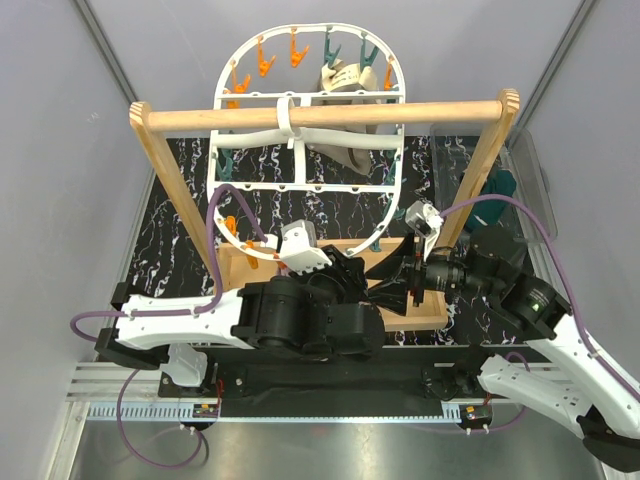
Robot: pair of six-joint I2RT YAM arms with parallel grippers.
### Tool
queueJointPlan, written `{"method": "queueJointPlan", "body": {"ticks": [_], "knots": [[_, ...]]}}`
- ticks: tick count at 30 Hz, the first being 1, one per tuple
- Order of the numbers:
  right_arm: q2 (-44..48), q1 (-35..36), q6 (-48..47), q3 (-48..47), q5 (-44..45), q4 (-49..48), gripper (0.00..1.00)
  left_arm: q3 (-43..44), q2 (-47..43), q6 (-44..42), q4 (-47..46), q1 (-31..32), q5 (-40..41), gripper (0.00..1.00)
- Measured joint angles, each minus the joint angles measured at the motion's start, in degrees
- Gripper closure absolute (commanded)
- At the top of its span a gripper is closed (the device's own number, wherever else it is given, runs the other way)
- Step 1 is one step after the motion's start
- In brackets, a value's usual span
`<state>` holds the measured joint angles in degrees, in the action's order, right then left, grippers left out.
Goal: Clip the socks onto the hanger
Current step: Open the clamp at the hanger.
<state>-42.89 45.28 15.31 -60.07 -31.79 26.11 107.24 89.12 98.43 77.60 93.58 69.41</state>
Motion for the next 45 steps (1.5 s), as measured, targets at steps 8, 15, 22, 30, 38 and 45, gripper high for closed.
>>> {"method": "queueJointPlan", "body": {"ticks": [8,15,22,30,38,45], "knots": [[-0.8,0.0,1.4,0.6,1.2,-0.5,0.33,0.0,-0.2,-1.6,0.2,0.2,0.0,1.0],[4.0,0.0,3.3,-0.7,9.0,5.5,0.32,0.0,-0.2,-2.7,0.2,0.2,0.0,1.0],[10.4,0.1,12.3,-6.6,29.9,20.6,0.3,0.0,-0.2,-2.9,0.3,0.2,0.0,1.0],[11.3,0.0,25.9,-15.6,57.2,41.8,0.32,-0.2,-0.5,-2.6,0.2,0.3,0.0,1.0],[0.7,0.0,37.3,-23.6,80.5,49.9,0.5,-0.9,-1.2,-2.4,0.3,0.7,0.1,1.0],[-5.3,0.0,38.2,-28.0,90.4,50.5,0.5,-2.2,-2.4,-2.5,0.3,1.0,0.0,1.0]]}}
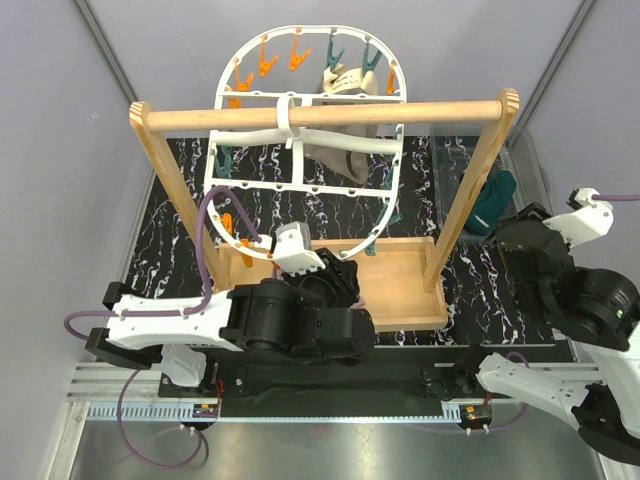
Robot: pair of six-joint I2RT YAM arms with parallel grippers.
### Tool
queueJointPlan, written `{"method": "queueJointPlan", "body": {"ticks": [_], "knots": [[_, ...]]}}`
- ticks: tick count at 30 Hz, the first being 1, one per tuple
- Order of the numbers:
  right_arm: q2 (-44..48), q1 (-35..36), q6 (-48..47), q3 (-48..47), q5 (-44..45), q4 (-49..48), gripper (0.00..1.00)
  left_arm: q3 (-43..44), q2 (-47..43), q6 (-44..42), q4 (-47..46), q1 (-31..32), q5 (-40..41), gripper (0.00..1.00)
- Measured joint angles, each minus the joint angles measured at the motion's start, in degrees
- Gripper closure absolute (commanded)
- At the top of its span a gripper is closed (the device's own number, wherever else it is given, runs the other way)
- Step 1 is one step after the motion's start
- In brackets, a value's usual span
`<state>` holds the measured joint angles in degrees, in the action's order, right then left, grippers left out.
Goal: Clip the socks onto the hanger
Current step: Open the clamp at the hanger.
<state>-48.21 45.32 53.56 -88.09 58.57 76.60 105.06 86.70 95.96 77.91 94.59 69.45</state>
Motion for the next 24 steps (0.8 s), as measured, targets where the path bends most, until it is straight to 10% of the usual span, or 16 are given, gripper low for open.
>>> {"method": "queueJointPlan", "body": {"ticks": [11,24], "knots": [[0.4,-4.6,-1.2,14.1,3.2,-1.7,0.46,-2.5,-2.3,-0.3,0.1,0.4,0.0,1.0],[6.3,-32.9,-9.7,32.3,-8.8,-24.5,0.31,-3.6,-2.5,-1.2,0.0,0.4,0.7,1.0]]}}
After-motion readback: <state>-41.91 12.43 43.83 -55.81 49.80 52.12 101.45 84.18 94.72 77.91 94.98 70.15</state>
